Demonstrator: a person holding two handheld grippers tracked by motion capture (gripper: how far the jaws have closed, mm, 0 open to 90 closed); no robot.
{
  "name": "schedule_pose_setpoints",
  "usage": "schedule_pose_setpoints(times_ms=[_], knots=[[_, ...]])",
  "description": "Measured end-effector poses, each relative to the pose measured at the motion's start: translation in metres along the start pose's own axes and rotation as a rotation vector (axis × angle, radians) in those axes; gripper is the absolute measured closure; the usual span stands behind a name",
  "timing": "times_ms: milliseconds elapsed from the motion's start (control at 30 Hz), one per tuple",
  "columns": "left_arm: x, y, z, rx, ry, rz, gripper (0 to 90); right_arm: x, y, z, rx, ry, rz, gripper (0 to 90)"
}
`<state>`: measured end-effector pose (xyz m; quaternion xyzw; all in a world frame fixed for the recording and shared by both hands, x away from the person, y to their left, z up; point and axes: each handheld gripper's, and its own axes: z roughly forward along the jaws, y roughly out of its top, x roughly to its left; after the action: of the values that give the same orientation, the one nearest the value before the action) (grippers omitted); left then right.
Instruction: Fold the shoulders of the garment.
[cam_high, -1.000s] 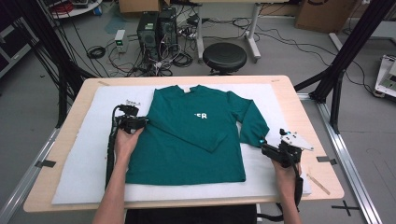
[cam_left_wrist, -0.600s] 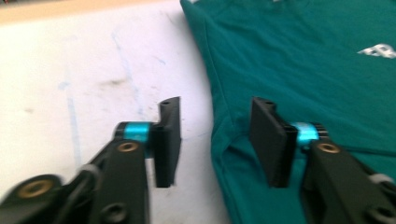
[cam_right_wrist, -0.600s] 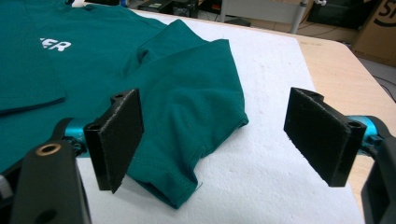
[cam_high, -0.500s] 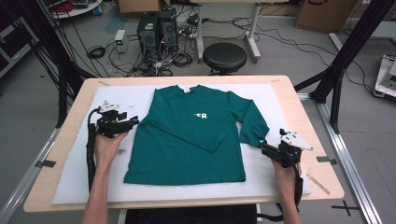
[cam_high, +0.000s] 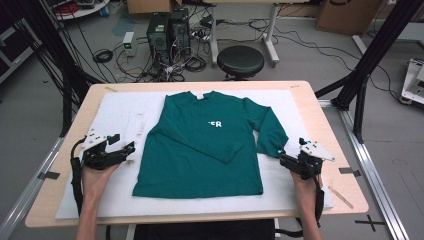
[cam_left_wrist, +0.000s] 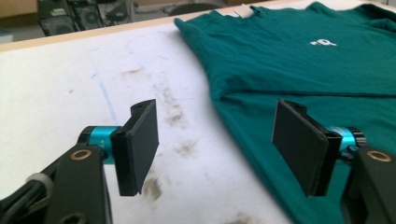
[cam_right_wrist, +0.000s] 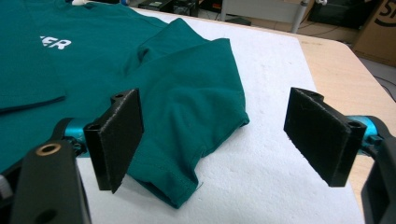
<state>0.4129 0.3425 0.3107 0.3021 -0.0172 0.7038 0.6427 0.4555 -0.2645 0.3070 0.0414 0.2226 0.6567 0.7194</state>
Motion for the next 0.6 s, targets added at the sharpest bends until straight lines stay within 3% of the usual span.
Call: schedule_pose_setpoints(times_ms=[200, 300, 467, 600], knots=[[0.005, -0.013, -0.008, -0.008, 0.060, 0.006, 31.3, -0.001, 0.000, 0.001, 0.010, -0.004, 0.008, 20.3], [0.006, -0.018, -0.010, -0.017, 0.063, -0.007, 31.3, -0.002, 0.001, 0.002, 0.016, -0.010, 0.022, 20.5], [0.012, -0.026, -0.013, -0.048, 0.029, -0.051, 30.0, -0.005, 0.001, 0.002, 0.025, -0.008, 0.060, 20.5], [0.018, -0.028, -0.015, -0.084, 0.001, -0.094, 30.0, -0.003, 0.002, 0.003, 0.037, 0.004, 0.024, 20.5]])
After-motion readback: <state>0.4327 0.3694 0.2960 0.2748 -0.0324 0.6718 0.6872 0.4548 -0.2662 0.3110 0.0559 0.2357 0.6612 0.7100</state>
